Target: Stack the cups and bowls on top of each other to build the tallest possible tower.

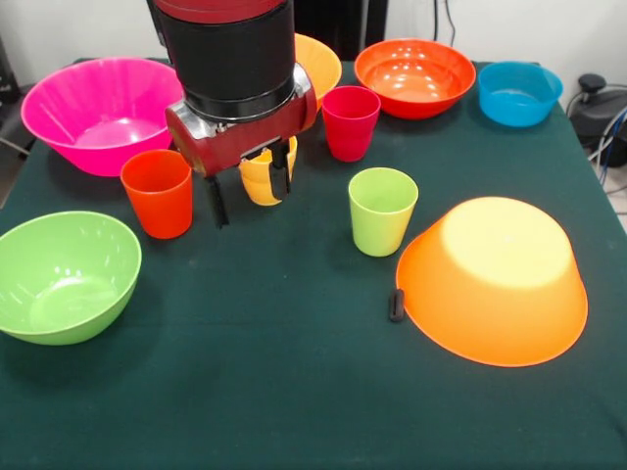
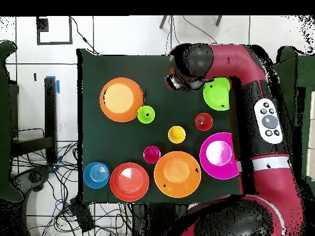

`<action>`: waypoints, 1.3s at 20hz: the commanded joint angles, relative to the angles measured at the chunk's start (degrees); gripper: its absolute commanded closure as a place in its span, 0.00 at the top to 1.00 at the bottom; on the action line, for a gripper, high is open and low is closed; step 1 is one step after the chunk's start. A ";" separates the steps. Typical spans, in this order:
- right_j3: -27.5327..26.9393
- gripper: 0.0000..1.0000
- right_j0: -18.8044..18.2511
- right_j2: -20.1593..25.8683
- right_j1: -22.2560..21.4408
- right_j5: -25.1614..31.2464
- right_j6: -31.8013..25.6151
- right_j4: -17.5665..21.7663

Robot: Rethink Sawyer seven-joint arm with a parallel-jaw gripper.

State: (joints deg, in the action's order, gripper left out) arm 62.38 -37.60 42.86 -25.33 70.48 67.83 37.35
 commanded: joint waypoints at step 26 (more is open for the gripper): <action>3.95 1.00 1.80 -4.87 -2.46 -2.24 1.39 0.38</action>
State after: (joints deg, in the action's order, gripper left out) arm 62.78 -37.48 41.97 -26.58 70.48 67.83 37.10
